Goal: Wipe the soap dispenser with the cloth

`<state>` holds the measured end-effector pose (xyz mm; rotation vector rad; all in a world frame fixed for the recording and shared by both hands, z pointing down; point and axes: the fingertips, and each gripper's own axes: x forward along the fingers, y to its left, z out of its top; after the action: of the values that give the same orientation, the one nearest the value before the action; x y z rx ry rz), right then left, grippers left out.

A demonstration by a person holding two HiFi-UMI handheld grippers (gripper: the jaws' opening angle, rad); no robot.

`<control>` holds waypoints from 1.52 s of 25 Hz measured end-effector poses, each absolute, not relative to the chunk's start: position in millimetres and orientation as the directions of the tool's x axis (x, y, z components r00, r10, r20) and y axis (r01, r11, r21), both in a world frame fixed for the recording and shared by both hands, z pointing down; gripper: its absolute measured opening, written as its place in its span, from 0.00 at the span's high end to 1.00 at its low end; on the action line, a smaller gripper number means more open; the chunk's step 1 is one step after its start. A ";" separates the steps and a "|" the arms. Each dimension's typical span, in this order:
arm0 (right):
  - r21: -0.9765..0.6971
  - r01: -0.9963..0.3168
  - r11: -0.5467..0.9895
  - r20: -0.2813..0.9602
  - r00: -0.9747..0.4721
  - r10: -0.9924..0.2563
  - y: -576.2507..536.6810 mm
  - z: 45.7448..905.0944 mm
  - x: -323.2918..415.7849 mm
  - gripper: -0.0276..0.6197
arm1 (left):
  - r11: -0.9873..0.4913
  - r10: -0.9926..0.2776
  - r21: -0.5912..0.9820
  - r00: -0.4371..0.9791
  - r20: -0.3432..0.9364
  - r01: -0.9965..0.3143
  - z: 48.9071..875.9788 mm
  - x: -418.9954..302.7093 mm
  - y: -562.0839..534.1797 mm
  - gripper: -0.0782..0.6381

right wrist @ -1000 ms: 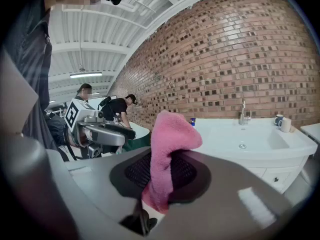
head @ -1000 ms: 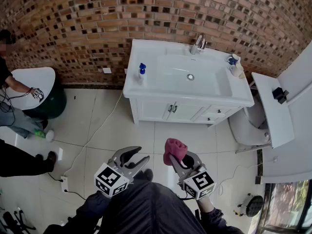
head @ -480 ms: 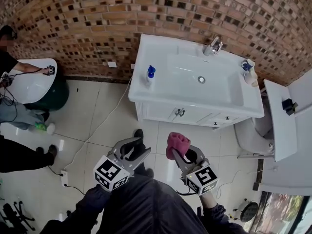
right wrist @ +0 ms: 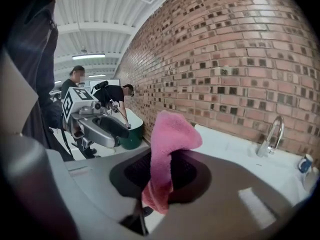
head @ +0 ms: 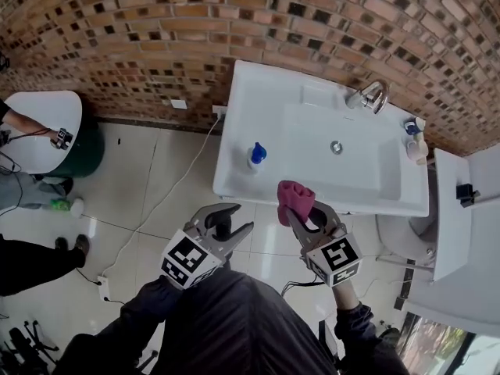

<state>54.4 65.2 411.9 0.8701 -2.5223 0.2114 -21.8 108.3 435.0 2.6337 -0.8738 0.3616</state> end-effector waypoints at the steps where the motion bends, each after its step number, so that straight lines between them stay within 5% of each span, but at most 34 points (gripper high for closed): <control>1: 0.027 -0.604 0.796 0.483 -0.690 -0.540 49.7 411.5 47.2 0.85 | -0.760 -0.517 0.236 0.784 0.344 -0.605 435.9 -26.6 95.3 0.66; 11: 0.145 -0.441 0.886 0.609 -0.665 -0.431 -45.1 421.7 1.5 0.85 | -0.791 -0.450 0.273 0.822 0.349 -0.548 443.2 -43.5 27.6 0.66; 20: 0.276 -0.036 0.960 0.797 -0.549 -0.250 -70.9 455.5 -27.5 0.85 | -0.764 -0.459 0.303 0.810 0.365 -0.569 457.0 -44.9 9.1 0.66; 28: 0.326 0.141 0.935 0.852 -0.472 -0.227 -42.3 469.3 -25.2 0.85 | -0.761 -0.460 0.304 0.807 0.370 -0.573 460.4 -45.7 -3.3 0.66; 33: 0.334 0.073 0.940 0.826 -0.504 -0.254 -32.5 471.2 -24.7 0.85 | -0.769 -0.444 0.305 0.812 0.379 -0.562 463.9 -48.0 -6.8 0.66; 38: 0.333 -0.243 0.911 0.689 -0.597 -0.411 -35.5 446.8 -11.9 0.85 | -0.781 -0.429 0.293 0.815 0.390 -0.552 465.2 -51.9 -10.7 0.66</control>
<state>-11.9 -35.5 446.8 0.4639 -2.2361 -0.2592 -51.9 -10.7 465.2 2.6018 -0.7354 0.4270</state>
